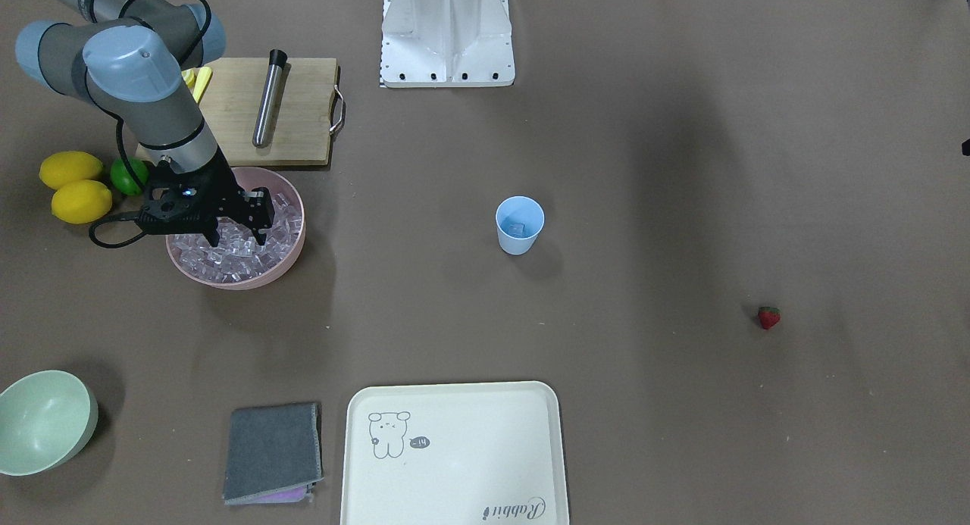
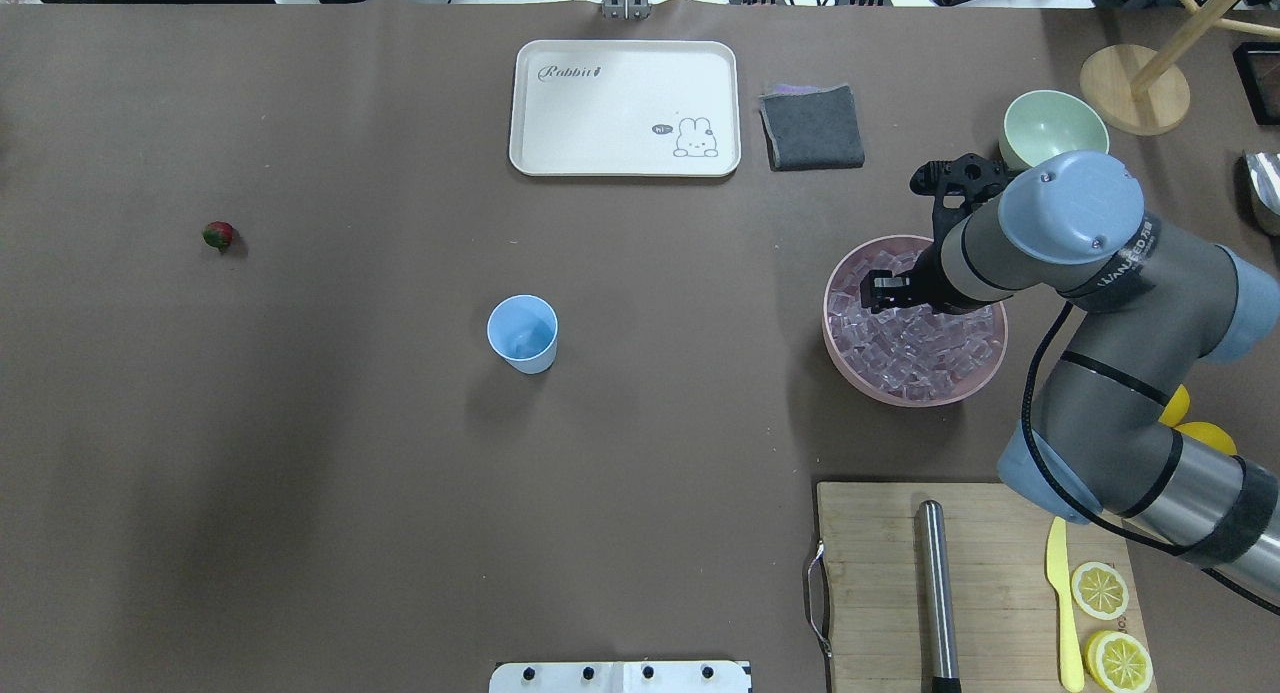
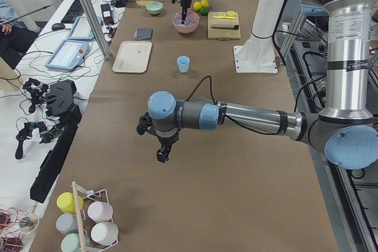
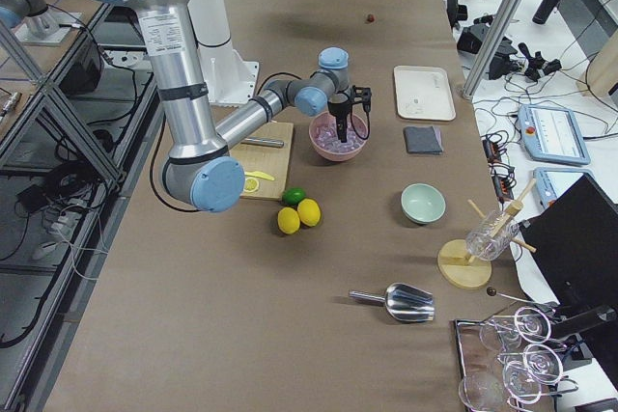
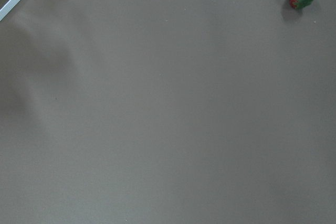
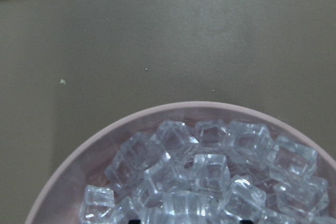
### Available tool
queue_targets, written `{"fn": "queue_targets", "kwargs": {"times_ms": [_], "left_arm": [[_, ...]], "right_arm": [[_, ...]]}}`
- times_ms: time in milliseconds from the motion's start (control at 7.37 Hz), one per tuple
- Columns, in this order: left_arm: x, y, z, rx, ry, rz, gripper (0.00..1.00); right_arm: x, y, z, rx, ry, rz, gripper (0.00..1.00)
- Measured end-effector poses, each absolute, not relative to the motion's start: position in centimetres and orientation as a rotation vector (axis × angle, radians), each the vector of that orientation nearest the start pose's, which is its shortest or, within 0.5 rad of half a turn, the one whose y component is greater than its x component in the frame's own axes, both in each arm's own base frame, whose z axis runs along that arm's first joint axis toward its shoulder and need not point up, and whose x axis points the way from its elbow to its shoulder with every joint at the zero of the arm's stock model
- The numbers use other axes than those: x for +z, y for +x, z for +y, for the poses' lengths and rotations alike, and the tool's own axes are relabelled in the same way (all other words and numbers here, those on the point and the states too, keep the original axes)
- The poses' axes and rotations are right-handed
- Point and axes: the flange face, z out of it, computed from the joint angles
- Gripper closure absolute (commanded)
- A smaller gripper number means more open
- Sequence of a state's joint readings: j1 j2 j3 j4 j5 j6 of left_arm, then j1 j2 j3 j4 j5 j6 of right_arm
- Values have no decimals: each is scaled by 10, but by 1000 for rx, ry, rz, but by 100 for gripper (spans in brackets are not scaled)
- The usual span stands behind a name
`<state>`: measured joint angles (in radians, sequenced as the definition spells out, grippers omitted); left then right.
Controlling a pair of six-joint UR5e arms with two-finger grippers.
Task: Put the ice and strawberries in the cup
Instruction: 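Grasp another ice cube from the pink bowl with the right gripper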
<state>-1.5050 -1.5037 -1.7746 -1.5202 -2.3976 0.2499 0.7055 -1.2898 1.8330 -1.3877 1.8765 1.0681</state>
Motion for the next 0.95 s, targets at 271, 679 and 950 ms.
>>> {"fn": "queue_targets", "kwargs": {"times_ms": [271,679,950], "left_arm": [[593,-25,-468,339,151,820,2],[594,-24,-469,343,152,821,2],[594,-23,-469,343,152,821,2]], "right_arm": [[364,-387,-466,72,170,-739,61],[363,-381,-471,38,191,-729,61],[364,-381,-472,27,196,-723,76]]}}
